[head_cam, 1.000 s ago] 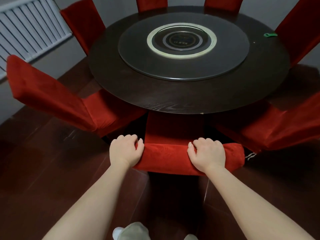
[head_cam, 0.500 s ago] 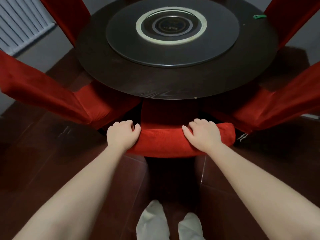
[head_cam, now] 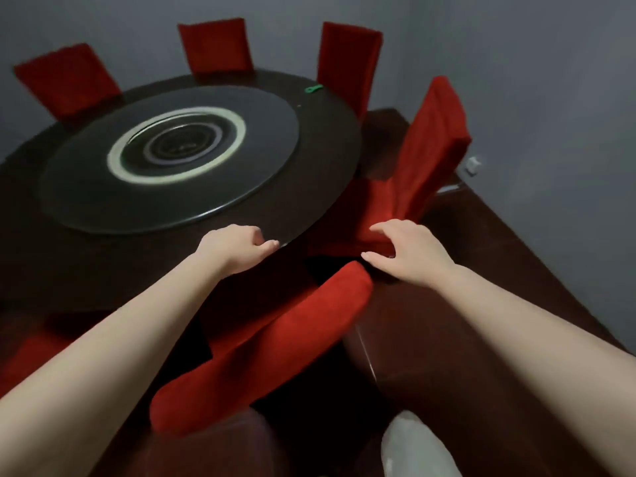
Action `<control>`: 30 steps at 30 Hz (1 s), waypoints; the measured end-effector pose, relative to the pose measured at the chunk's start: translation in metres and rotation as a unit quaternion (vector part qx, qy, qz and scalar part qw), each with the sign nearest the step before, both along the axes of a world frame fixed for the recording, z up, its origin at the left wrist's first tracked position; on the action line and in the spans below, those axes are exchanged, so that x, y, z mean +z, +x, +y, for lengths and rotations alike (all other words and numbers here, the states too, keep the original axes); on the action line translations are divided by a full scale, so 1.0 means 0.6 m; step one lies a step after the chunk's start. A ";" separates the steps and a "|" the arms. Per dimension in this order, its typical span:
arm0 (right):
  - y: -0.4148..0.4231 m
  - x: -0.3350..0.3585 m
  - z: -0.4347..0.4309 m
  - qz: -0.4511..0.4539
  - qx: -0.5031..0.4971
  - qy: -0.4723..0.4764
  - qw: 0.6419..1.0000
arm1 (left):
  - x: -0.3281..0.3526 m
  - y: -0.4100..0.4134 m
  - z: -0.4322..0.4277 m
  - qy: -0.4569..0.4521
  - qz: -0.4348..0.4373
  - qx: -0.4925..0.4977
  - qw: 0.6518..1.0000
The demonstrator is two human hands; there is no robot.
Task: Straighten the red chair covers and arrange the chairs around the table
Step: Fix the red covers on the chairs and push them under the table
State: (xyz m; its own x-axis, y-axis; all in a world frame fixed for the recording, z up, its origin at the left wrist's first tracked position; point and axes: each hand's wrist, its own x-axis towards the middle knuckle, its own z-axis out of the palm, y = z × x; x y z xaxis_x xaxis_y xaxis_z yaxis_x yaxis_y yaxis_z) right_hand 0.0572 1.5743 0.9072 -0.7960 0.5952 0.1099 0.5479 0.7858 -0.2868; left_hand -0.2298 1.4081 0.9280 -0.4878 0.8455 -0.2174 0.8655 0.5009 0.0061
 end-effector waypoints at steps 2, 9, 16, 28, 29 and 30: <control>0.049 0.009 0.032 -0.010 -0.024 0.009 1.000 | 0.009 0.024 0.067 0.016 -0.026 -0.035 0.999; 0.177 0.000 0.180 -0.046 -0.090 0.011 0.995 | -0.053 0.103 0.233 0.010 -0.110 -0.054 0.992; 0.054 0.012 0.264 -0.098 0.078 0.022 0.992 | -0.064 0.048 0.143 0.005 -0.112 0.105 0.988; -0.169 -0.083 -0.046 -0.151 0.282 0.010 0.947 | -0.144 0.132 -0.279 0.024 -0.080 0.324 0.942; -0.153 -0.103 -0.054 -0.169 0.273 0.025 0.947 | -0.157 0.153 -0.284 0.040 -0.029 0.315 0.948; -0.138 -0.119 -0.056 -0.174 0.261 0.043 0.949 | -0.165 0.173 -0.282 0.058 0.018 0.308 0.949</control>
